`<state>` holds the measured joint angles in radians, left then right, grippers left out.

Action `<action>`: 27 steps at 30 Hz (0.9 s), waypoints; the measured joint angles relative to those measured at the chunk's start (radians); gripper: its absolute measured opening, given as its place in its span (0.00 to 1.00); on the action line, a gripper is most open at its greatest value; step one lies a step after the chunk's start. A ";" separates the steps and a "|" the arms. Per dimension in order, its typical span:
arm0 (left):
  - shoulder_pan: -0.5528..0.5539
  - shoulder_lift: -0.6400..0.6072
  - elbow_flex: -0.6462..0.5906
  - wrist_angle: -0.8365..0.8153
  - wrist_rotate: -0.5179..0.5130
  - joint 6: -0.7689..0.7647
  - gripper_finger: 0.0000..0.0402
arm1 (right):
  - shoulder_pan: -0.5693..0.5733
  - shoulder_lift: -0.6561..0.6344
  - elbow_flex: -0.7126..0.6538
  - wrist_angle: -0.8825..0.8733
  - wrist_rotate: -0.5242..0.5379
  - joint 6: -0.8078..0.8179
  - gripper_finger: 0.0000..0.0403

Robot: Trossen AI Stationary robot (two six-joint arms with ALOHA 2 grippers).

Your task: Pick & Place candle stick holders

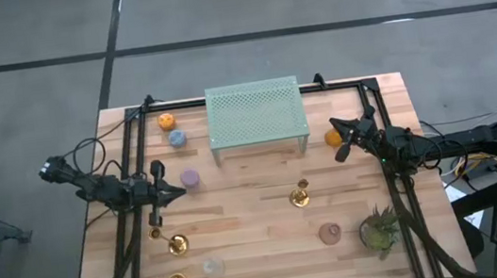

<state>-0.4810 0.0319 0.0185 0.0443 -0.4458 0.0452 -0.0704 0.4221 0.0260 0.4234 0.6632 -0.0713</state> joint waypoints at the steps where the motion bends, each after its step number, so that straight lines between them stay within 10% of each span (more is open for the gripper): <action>1: 0.000 0.000 0.000 0.000 0.000 0.000 0.06 | 0.000 0.000 0.000 0.001 0.000 0.000 0.02; 27: 0.000 0.000 0.000 0.000 0.000 0.000 0.06 | 0.001 0.011 0.015 -0.031 -0.085 0.314 0.02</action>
<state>-0.4808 0.0318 0.0185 0.0441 -0.4458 0.0452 -0.0696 0.4332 0.0413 0.3922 0.5785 0.2427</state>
